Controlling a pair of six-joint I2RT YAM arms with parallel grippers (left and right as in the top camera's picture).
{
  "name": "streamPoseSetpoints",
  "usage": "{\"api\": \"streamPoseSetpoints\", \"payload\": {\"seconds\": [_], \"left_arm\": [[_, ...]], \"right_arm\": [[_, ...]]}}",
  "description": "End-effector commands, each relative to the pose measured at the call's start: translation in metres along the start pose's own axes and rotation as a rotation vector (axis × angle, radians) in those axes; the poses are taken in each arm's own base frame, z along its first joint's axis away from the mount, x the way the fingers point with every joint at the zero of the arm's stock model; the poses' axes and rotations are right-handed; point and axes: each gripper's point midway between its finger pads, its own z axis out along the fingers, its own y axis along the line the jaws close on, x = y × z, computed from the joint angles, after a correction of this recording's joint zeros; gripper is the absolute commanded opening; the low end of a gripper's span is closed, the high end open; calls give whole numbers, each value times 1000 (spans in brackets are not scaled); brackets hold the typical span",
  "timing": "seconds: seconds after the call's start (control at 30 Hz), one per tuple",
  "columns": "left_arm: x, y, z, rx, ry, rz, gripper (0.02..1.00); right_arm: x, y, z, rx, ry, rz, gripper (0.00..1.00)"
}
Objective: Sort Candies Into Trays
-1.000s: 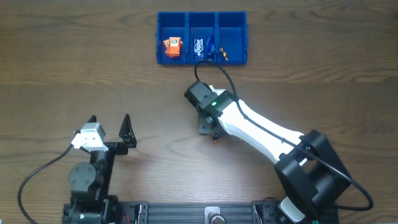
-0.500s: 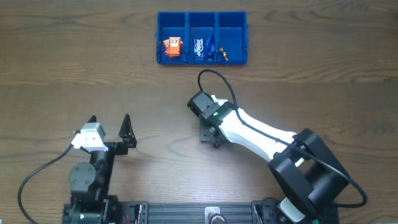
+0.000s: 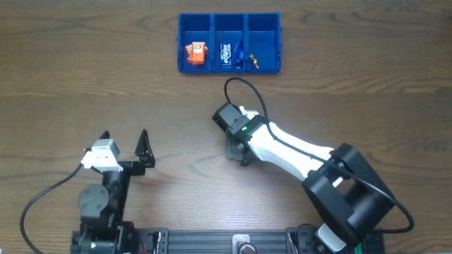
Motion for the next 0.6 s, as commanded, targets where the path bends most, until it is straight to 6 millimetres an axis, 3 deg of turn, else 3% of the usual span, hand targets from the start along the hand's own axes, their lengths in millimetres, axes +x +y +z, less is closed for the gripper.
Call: {"api": "streamPoseSetpoints", "payload": {"seconds": [0.03,0.07,0.13,0.23,0.27,0.33,0.4,0.5,0.6], "left_arm": [[16,3,1,-4,51,16,998],[16,3,1,-4,51,17,998],[16,3,1,-4,51,17,998],[16,3,1,-4,51,17,998],[16,3,1,-4,51,17,998],[16,3,1,-4,51,17,998],[16,3,1,-4,51,17,998],[16,3,1,-4,51,16,998],[16,3,1,-4,51,16,998]], "right_arm": [[-53,7,-66,-19,-189,-37,137],[-69,4,-83,0,-218,-41,137],[-129,-7,-126,8,-296,-42,134],[-205,-26,-156,26,-383,-30,130],[-232,-30,-156,32,-411,-31,130],[-262,-41,-144,55,-434,-13,130],[-289,-47,-113,58,-456,8,132],[-302,-45,-94,43,-474,17,141],[-307,-45,-94,38,-491,23,143]]}}
